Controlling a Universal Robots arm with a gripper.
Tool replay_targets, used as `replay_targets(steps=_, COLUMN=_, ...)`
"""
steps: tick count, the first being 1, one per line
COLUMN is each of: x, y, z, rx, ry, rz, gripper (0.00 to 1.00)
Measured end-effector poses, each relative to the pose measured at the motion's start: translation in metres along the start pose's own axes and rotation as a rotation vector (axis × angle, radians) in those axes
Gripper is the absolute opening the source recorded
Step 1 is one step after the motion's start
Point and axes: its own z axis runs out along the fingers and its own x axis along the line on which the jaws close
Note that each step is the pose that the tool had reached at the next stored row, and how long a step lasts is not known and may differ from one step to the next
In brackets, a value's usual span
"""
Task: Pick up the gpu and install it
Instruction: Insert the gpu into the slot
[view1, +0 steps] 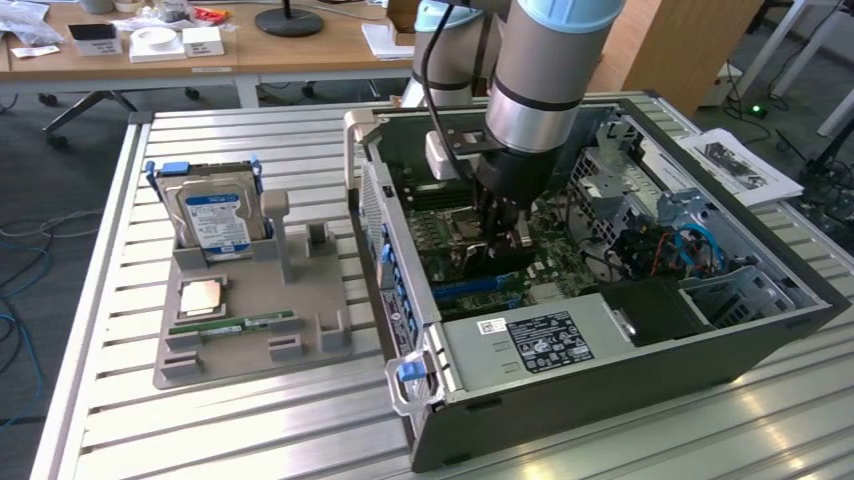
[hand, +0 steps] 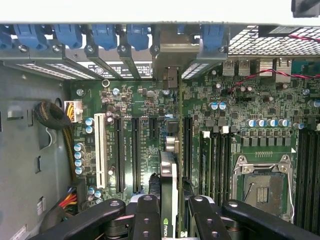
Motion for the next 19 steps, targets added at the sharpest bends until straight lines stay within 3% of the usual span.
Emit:
replay_targets(steps=9, x=0.0001, y=0.0014, z=0.0003, rx=-0.0001, ry=0.0000, rz=0.000, gripper=0.27)
replay_targets(steps=19, x=0.0001, y=0.0016, z=0.0074, rx=0.0001, ry=-0.0003, rz=0.000, gripper=0.27)
